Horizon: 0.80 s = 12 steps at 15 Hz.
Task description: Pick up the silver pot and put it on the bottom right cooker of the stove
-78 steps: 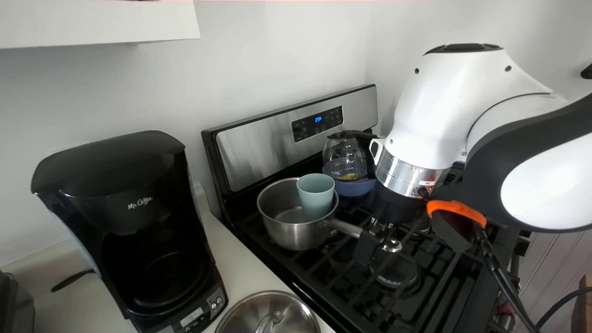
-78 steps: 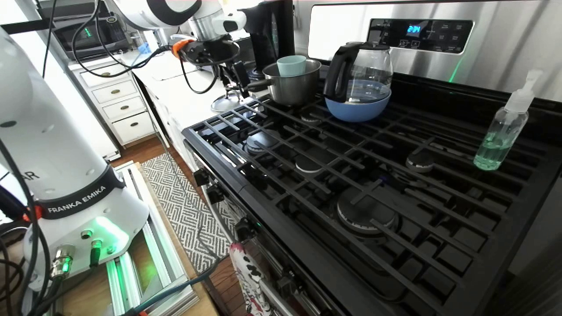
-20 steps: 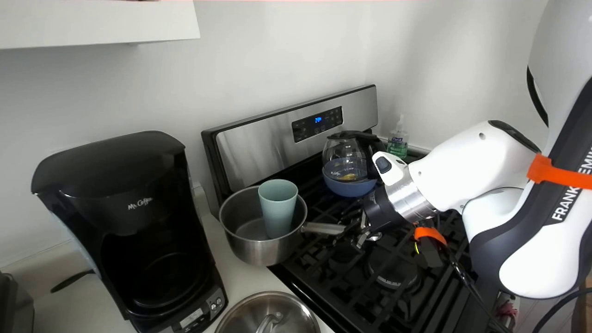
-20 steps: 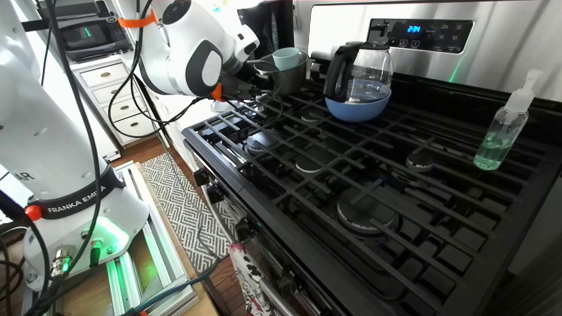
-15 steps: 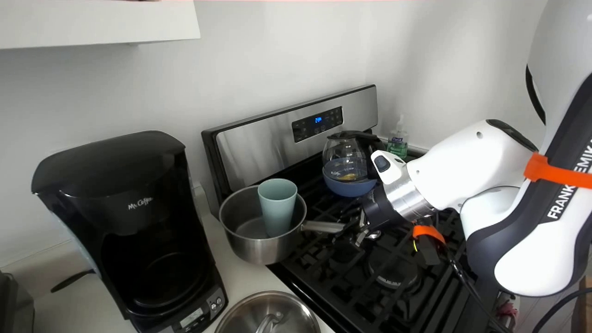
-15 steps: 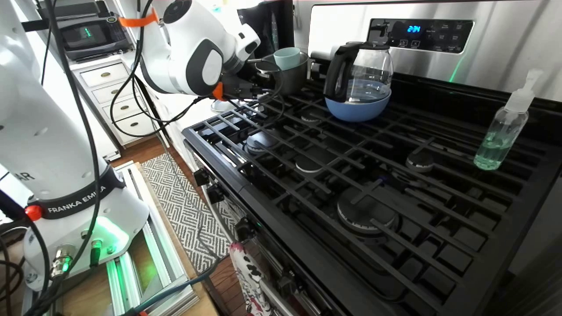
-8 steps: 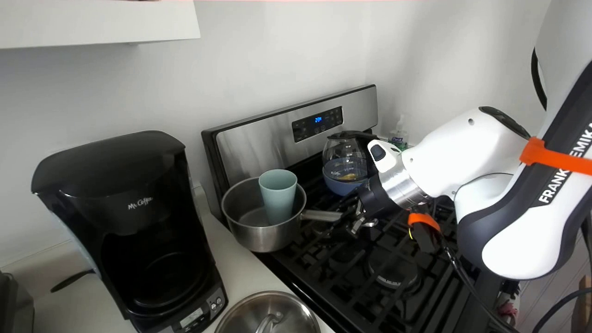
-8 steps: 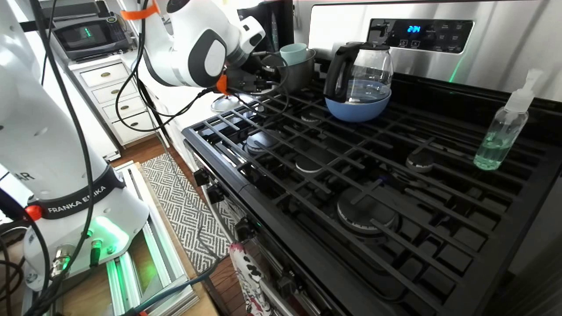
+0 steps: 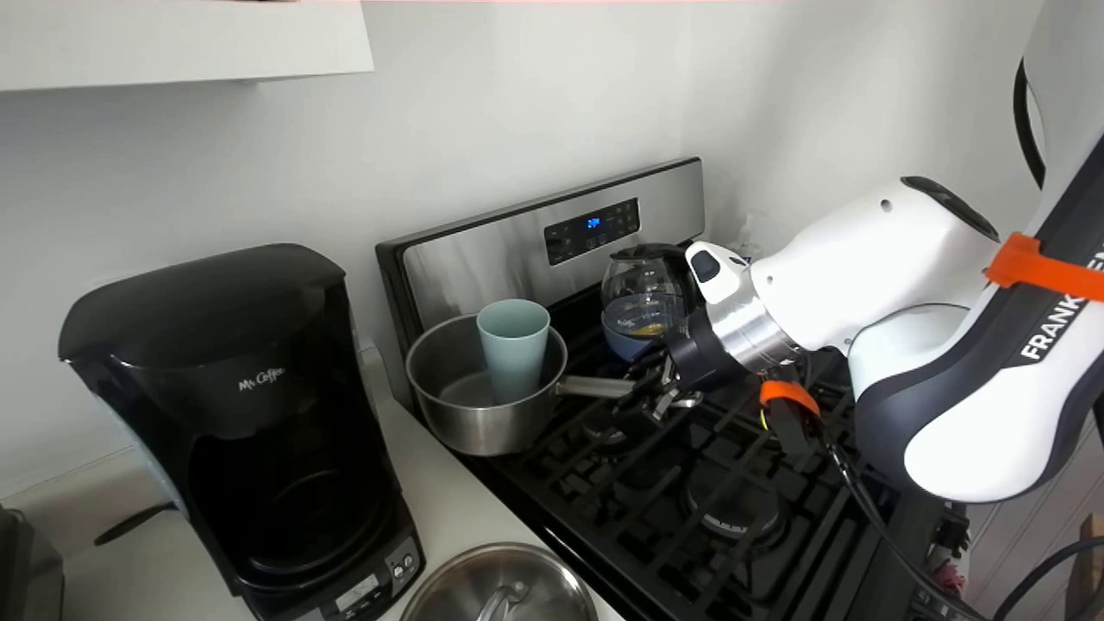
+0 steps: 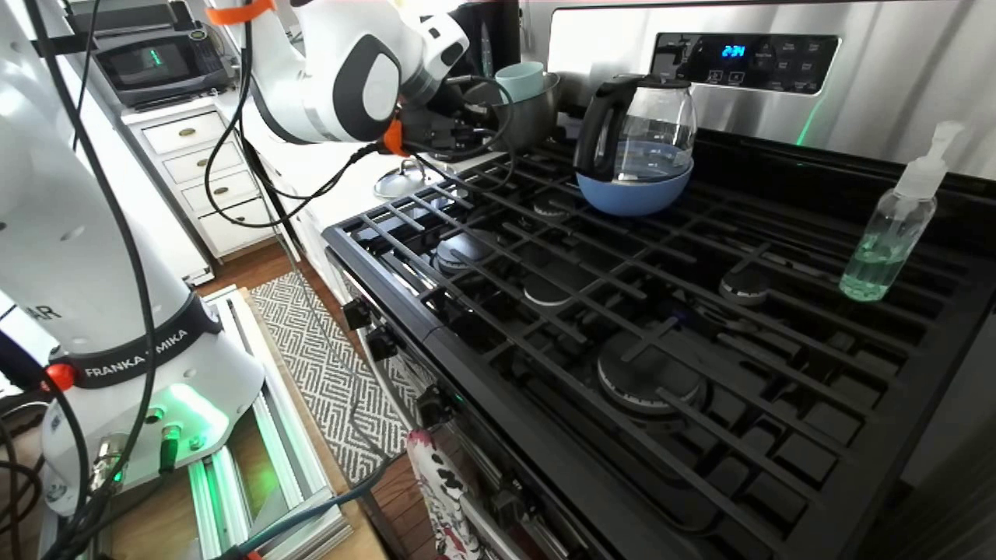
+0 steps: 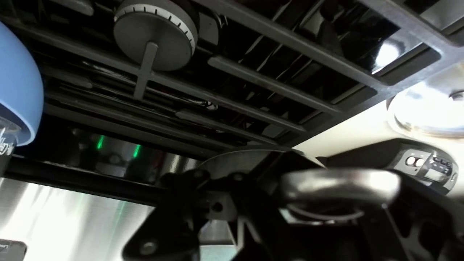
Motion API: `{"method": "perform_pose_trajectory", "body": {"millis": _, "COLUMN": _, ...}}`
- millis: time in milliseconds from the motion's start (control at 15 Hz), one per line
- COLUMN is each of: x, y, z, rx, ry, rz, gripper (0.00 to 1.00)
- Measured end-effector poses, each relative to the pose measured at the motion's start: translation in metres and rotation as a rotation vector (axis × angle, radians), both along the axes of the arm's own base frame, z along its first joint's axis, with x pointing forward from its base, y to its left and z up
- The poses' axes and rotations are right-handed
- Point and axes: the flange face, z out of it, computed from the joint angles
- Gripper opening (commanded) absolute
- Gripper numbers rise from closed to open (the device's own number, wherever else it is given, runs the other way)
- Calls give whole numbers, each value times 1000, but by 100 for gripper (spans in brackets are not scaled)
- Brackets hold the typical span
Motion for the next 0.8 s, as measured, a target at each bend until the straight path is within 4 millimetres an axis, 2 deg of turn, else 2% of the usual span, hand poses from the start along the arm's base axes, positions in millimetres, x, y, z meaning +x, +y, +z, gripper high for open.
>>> {"method": "perform_pose_trajectory", "body": {"millis": 467, "x": -16, "y": 12, "z": 6, "rx": 2, "ry": 106, "rz": 75, "gripper": 3}}
{"method": "perform_pose_trajectory", "body": {"millis": 600, "x": -20, "y": 10, "z": 14, "rx": 15, "ry": 103, "rz": 79, "gripper": 3}}
{"method": "perform_pose_trajectory", "body": {"millis": 800, "x": -21, "y": -2, "z": 36, "rx": 37, "ry": 61, "rz": 53, "gripper": 3}}
